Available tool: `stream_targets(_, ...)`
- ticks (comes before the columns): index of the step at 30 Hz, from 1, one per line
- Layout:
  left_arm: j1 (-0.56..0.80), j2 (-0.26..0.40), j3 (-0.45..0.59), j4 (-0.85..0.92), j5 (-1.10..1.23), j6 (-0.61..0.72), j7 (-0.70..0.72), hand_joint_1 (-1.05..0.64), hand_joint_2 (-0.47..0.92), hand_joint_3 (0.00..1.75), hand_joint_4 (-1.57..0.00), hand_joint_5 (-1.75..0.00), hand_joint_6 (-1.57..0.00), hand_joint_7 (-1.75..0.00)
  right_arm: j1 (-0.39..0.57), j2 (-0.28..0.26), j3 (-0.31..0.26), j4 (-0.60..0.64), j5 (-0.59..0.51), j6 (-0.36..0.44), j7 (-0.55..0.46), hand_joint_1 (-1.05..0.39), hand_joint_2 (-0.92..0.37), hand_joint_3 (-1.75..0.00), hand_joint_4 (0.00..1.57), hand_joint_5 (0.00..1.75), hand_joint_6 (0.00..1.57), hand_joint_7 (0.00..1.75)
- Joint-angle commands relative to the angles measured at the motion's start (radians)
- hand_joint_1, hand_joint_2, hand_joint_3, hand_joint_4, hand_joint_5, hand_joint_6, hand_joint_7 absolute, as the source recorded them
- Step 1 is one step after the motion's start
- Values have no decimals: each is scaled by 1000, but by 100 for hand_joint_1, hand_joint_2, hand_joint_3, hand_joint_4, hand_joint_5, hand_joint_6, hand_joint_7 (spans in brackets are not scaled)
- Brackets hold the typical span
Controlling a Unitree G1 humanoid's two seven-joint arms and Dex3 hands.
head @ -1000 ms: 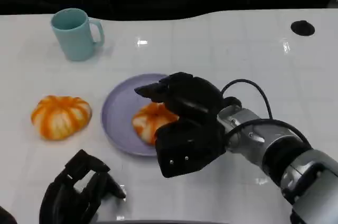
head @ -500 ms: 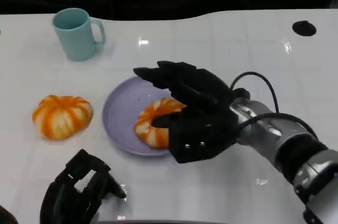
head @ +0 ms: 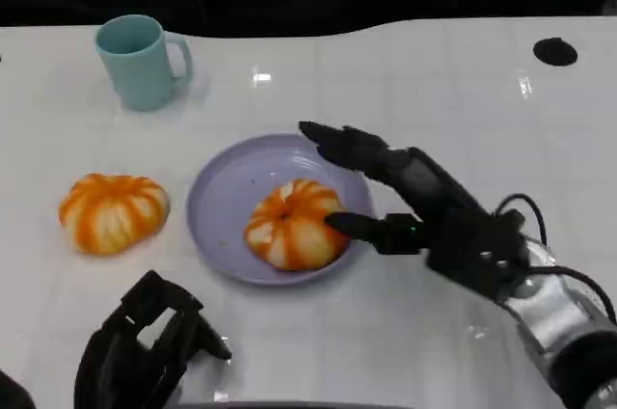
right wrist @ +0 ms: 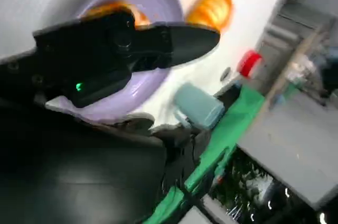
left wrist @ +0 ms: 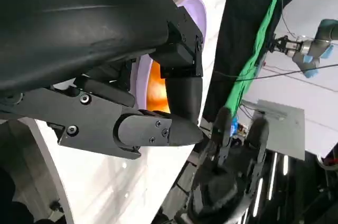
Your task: Grasp the bread from the table and place it into the plate.
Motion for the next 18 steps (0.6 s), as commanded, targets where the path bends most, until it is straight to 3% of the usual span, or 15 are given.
stream_targets(1, -1, 16, 0, -12, 1, 6, 13, -53, 92, 26, -62, -175, -51, -152, 100, -5, -87, -96, 185, 27, 177, -63, -92, -29, 66, 63, 74, 26)
stream_targets(3, -4, 18, -1, -8, 1, 1, 7, -53, 92, 26, -61, -175, -50, -152, 132, -8, -112, -127, 227, 32, 225, -61, -92, -29, 64, 82, 77, 32)
stream_targets(5, -6, 19, 0, -4, -1, 3, 5, -52, 92, 27, -61, -175, -50, -153, 164, -10, -138, -149, 258, 27, 256, -59, -92, -33, 61, 108, 75, 55)
stream_targets(10, -5, 14, 4, 2, -7, -9, -2, -52, 92, 27, -60, -175, -49, -152, 239, 0, -194, -199, 350, 58, 338, -61, -92, -34, 59, 141, 62, 109)
stream_targets(13, -4, 11, 5, 2, -11, -8, -6, -51, 92, 28, -59, -175, -49, -152, 274, 10, -227, -220, 405, 89, 385, -59, -92, -31, 57, 155, 58, 123)
stream_targets(16, -6, 14, 5, 6, -6, -14, -5, -52, 92, 27, -60, -175, -49, -152, 328, 12, -257, -270, 460, 179, 414, -58, -92, -32, 58, 170, 56, 138)
stream_targets(18, -5, 15, 4, 4, -1, -18, -3, -52, 92, 27, -60, -175, -49, -153, 370, 0, -268, -322, 494, 286, 428, -57, -92, -34, 61, 173, 53, 150)
